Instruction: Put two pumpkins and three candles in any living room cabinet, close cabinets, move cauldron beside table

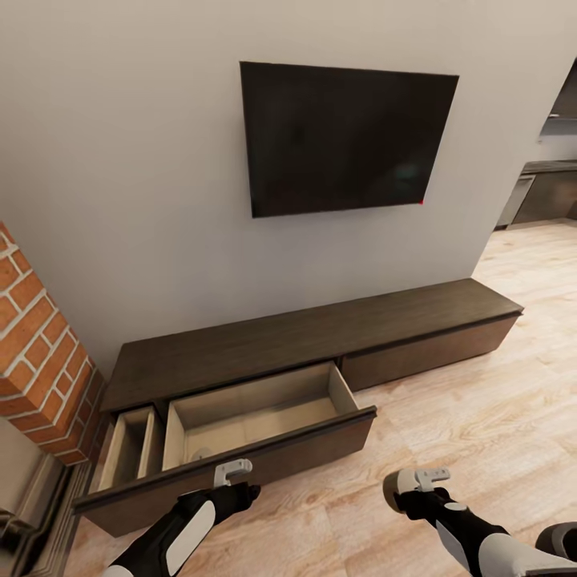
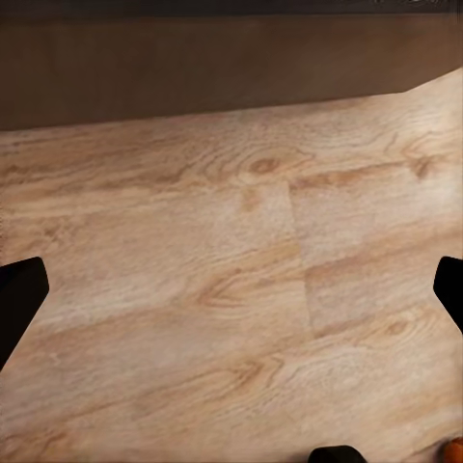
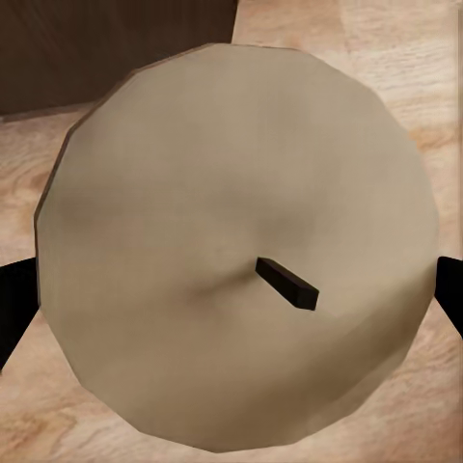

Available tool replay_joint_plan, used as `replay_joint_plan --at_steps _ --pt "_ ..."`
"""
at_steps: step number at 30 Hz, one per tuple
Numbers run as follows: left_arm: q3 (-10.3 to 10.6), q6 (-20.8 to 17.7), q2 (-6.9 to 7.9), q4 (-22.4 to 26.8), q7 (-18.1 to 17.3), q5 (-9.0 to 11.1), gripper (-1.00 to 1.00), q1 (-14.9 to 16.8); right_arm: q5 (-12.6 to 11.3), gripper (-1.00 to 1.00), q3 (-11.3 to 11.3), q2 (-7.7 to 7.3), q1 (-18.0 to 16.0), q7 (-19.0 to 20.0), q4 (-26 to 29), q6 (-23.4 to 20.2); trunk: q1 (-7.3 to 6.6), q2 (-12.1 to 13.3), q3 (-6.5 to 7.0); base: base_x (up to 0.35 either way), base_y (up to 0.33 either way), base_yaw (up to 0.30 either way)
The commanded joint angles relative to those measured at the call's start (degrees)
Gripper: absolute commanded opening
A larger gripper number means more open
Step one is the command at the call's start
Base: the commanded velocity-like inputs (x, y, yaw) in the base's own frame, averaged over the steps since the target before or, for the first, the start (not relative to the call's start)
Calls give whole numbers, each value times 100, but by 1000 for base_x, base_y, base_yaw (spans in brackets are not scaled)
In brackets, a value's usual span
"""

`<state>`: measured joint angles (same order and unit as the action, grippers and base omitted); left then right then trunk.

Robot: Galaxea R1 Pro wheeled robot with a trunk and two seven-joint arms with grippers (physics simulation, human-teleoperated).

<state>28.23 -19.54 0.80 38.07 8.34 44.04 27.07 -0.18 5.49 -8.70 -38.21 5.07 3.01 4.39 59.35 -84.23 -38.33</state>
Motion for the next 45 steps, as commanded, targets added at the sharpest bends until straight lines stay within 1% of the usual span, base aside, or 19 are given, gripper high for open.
replay_joint_plan --at_steps 1,10,20,25,30,32,35,38,45 --pt "3 0 0 0 -1 0 100 0 1 -100 4 0 -4 -5 -2 2 -23 42 18 0 0 0" --pt "40 40 -6 -9 -16 -1 100 -6 1 -100 3 -8 -20 -14 -3 9 -220 403 180 0 0 23" --pt "43 51 -8 -26 -35 6 100 -9 1 -100 4 -9 -20 -15 -2 9 -220 403 180 0 0 254" --pt "37 60 -42 -277 -42 7 100 -9 1 -100 3 -9 -20 -15 -2 9 -220 403 180 0 0 281" --pt "37 64 -67 -337 -43 5 100 -9 1 -100 4 -9 -20 -15 -2 9 -220 403 180 0 0 214" --pt "35 131 -70 -346 -43 0 100 -9 1 -100 3 -15 -20 -15 -2 9 -220 403 180 0 0 23" --pt "22 357 -64 -372 -39 41 100 -9 1 -100 2 -17 -20 -15 -2 9 -220 403 180 0 0 5" --pt "4 413 -68 -452 -30 38 100 -9 1 -100 0 -18 -20 -15 -2 9 -286 523 234 0 0 0" --pt "-9 425 -71 -475 -25 35 100 -9 1 -100 -4 -17 -20 -15 -2 9 -440 804 359 0 0 0"
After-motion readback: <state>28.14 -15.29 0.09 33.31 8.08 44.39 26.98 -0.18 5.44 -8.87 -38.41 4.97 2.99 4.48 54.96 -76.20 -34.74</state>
